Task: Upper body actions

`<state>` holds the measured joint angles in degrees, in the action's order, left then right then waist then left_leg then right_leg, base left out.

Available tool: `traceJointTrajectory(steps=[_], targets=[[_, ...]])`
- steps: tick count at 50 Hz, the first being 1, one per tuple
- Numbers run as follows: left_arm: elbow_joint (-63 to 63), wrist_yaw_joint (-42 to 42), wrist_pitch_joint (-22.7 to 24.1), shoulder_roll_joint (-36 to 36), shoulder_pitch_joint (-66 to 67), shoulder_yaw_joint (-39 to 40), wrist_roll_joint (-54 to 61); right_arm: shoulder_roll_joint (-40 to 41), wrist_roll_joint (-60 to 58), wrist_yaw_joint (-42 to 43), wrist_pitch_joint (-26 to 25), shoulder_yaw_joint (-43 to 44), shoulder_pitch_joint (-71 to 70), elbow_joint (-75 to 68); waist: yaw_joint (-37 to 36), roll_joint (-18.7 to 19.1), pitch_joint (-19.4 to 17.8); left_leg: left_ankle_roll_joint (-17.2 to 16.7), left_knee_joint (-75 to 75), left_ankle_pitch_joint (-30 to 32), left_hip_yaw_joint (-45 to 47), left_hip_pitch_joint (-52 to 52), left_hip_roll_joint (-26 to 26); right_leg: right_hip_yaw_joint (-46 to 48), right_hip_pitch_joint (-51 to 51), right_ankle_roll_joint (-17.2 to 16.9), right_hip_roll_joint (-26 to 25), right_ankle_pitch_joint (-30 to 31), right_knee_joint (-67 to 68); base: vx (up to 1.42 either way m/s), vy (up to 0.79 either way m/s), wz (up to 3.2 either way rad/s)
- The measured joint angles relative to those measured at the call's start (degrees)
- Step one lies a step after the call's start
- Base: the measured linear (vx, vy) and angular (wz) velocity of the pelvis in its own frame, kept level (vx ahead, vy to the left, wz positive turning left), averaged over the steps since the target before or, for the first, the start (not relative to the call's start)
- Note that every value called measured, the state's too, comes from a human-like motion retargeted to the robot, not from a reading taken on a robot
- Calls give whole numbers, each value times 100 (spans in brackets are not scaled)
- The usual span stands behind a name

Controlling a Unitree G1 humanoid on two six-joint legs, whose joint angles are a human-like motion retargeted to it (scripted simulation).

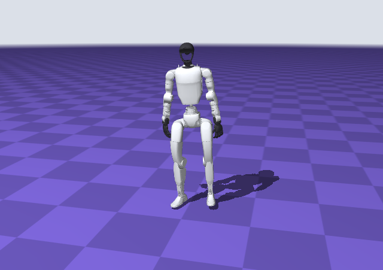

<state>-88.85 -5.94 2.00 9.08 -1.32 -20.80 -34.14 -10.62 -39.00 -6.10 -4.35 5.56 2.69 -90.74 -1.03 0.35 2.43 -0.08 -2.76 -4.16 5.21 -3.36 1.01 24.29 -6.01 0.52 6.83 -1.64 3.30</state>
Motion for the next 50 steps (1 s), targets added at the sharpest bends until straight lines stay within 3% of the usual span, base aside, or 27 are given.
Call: traceJointTrajectory(steps=[13, 23, 33, 38, 45, 50], targets=[[-93, 263, 120, 68, -143, -84, 43, -63, 41, -52, 8, -70, -64, -13, 74, -5, -264, 55, -21, -18, 56, -119, -19, -52, -156, 19, 1, 64, 26, -5, -3, -3], [158, 545, 294, 272, -881, -120, 278, -286, 21, 0, 141, -241, -402, 555, 202, -5, -1080, 73, -378, -160, 186, -662, -11, -216, -859, -2, 195, 10, 612, -27, -3, -9], [1339, 1153, 1021, 462, -2270, -591, 1736, -883, 454, 906, 822, -245, -628, 1604, 634, 156, -1650, -55, -2687, -940, -215, -3615, -402, -378, -3769, -35, 1292, -1104, 3292, -43, -4, 57], [1847, 1602, 1163, 488, -3196, -696, 1554, -1075, 698, 931, 584, -59, -912, 1743, 929, 86, -1990, 60, -3956, -1337, 84, -5122, -766, -737, -5425, 144, 1819, -1604, 4695, -40, -5, 70], [1842, 1864, 1207, 747, -4471, -981, 1493, -1197, 1418, 470, 577, -273, -1426, 1858, 1590, 290, -2629, 117, -6152, -1992, 318, -7131, -909, -910, -7330, 500, 2230, -2231, 6643, -27, 0, 56], [1601, 2511, 921, 768, -4899, -984, 512, -1105, 1731, 210, 840, -572, -1493, 1830, 1894, 409, -3076, 188, -7676, -2468, 417, -8228, -912, -892, -8300, 842, 2384, -2678, 7999, -13, 1, 10]])
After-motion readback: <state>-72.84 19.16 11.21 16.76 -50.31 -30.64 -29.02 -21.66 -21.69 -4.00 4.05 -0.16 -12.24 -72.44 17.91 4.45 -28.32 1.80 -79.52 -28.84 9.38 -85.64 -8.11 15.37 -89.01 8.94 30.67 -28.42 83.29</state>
